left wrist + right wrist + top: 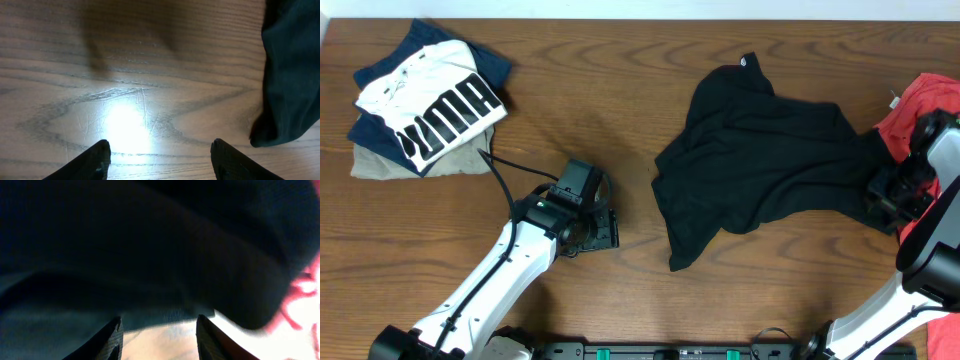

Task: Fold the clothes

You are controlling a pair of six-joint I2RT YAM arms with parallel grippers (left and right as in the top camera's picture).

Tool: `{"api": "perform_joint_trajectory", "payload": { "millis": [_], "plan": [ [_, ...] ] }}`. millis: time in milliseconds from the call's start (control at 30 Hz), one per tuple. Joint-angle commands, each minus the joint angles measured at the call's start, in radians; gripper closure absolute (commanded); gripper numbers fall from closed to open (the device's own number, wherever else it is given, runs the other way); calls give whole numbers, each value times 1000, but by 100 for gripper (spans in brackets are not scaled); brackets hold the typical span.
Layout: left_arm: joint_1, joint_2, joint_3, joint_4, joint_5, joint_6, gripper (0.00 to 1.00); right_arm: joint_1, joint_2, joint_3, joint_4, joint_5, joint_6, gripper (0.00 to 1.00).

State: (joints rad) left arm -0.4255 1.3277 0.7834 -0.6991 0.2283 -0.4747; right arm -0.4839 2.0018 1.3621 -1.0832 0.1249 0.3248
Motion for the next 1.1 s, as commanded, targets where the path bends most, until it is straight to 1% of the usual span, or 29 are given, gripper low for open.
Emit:
{"api": "perform_joint_trajectory", "payload": {
  "millis": [0,233,400,667,933,1067],
  "plan": [
    [5,6,6,-2,-12,-12,34,-18,-1,-56,57,-21,-23,55],
    [5,6,6,-3,-12,-13,34,-34,-1,-59,127,-23,-27,54],
    [5,6,6,-2,-12,-13,34,-35,-1,-17,111,-71,-61,54],
    [5,6,6,-2,-12,-13,34,-35,-1,46,43,-96,-90,53],
    [5,6,6,-2,-12,-13,34,-35,-1,20,50,-55,-94,53],
    [5,6,6,-2,-12,-13,34,-35,-1,-38,102,-35,-94,53]
  ]
}}
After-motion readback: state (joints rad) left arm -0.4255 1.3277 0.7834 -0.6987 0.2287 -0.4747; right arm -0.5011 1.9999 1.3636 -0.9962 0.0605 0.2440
